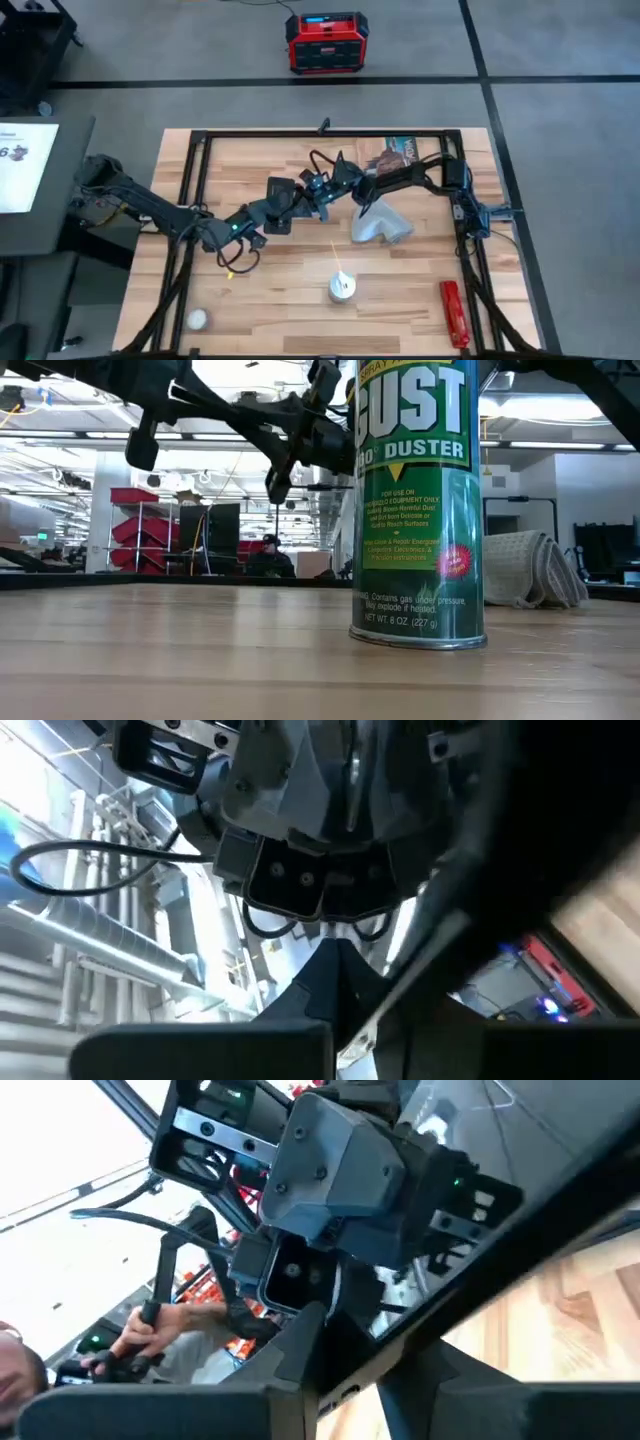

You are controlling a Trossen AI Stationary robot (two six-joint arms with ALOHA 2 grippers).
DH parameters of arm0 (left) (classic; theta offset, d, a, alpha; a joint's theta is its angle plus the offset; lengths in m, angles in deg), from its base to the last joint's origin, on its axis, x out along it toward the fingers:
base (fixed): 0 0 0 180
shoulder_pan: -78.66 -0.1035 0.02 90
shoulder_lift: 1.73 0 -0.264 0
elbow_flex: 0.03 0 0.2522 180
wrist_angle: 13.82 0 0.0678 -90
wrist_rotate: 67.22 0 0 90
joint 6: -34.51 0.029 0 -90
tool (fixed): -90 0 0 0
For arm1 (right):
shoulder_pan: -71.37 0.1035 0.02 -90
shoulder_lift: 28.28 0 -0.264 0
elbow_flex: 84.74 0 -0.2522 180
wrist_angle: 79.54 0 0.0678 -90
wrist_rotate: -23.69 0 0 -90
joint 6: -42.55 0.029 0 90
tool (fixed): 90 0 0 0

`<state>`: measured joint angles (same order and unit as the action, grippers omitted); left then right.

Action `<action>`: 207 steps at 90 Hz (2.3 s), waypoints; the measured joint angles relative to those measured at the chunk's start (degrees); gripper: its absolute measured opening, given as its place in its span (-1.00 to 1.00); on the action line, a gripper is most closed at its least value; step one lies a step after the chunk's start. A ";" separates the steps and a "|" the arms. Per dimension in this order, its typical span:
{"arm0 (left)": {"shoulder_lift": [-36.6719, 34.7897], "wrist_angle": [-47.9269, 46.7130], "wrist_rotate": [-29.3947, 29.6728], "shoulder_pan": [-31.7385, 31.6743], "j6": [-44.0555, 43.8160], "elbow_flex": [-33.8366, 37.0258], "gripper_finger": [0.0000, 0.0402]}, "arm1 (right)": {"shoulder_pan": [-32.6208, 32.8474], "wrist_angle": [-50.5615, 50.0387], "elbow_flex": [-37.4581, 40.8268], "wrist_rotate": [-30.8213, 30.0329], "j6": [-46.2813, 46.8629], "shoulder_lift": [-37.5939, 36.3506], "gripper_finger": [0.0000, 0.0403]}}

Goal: Apply microfiber cloth
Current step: Spray the back of the black cellphone using the white spray bottle

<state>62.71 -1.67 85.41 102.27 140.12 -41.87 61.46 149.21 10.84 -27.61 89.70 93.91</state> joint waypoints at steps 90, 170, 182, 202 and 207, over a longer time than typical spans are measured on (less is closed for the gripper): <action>0.07 -0.66 2.29 0.00 -3.04 -0.04 -0.99 | -1.15 -3.72 1.62 -5.25 -9.57 -2.58 -0.73; 0.04 -0.65 3.17 -0.48 -8.47 -0.02 -0.29 | -1.99 -5.47 1.66 -8.56 -16.90 -2.69 -0.90; 0.00 2.26 4.53 -0.68 -8.88 -0.07 -0.17 | -2.42 -4.90 1.62 -8.70 -17.00 -2.77 -0.90; -2.74 4.73 3.10 -3.24 -11.37 -0.22 -0.16 | -3.78 -14.54 1.38 -9.46 -22.14 -7.74 -0.90; -3.27 5.02 2.23 -4.23 -12.67 -0.22 -0.16 | -4.00 -18.83 1.29 -10.28 -24.97 -10.00 -0.90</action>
<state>59.45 3.35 87.65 98.04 127.44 -42.09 57.46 130.38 12.13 -37.90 64.73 83.91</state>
